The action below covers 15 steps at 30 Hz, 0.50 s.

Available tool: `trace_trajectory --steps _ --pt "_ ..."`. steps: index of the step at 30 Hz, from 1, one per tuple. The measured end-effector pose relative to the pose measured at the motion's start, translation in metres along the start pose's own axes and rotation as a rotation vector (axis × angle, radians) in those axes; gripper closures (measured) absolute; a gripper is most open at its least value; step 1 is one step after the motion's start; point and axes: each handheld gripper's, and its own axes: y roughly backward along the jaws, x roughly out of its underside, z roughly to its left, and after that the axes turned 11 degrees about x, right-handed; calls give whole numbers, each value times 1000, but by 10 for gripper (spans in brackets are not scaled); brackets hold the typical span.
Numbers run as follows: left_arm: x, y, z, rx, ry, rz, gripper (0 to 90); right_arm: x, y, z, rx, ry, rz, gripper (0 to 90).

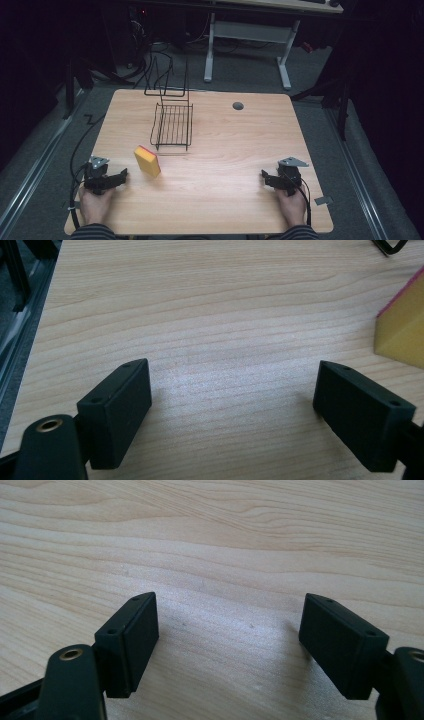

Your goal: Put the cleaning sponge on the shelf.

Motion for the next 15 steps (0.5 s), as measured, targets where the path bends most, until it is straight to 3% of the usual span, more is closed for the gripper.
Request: trace_trajectory --steps 15 --pt "-1 -1 -1 -8 6 -2 151 0 0 0 1 0 0 241"
